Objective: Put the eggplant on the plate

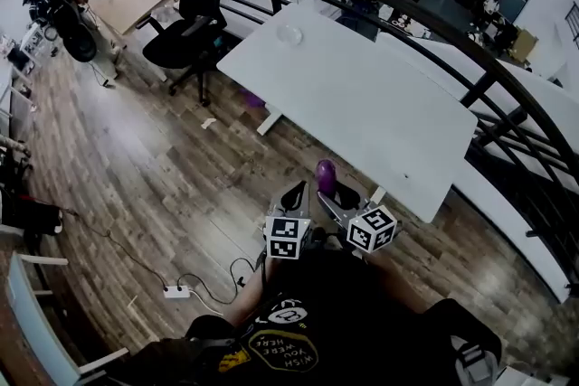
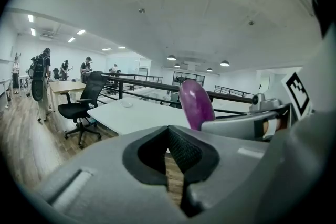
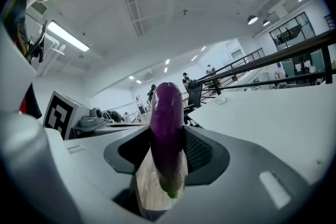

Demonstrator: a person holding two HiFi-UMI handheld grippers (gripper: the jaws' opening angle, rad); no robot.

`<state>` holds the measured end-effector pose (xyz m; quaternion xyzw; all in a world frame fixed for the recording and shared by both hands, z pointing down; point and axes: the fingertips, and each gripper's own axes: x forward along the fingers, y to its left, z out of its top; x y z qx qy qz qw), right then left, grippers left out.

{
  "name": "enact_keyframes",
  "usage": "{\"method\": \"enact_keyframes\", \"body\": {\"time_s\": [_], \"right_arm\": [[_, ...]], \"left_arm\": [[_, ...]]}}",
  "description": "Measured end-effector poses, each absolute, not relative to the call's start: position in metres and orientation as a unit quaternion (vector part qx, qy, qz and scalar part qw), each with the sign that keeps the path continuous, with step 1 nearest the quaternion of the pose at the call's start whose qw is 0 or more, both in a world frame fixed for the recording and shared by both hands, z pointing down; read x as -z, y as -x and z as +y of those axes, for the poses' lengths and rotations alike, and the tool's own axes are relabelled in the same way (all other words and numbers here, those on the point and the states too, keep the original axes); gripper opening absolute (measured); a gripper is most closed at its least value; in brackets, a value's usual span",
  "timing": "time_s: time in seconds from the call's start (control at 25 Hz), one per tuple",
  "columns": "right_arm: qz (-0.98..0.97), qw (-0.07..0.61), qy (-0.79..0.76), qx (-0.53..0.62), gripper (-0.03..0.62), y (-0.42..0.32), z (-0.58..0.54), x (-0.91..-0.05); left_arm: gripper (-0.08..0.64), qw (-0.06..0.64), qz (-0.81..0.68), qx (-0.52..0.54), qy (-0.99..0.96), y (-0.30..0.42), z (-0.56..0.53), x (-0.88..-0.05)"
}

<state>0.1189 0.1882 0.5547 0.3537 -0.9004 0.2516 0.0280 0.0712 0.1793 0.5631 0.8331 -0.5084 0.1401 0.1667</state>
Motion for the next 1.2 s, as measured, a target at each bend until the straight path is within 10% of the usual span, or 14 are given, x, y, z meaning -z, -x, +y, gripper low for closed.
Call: {"method": "enact_keyframes", "body": {"time_s": [1.2], "right_arm": [[-0.898,0.057,-0.350,-0.258,0.196,-0.026,0.037,-0.558]], "left_arm": [[0.005,0.191,-0.513,-0.123,-0.828,0.028,0.038,-0.569]]}}
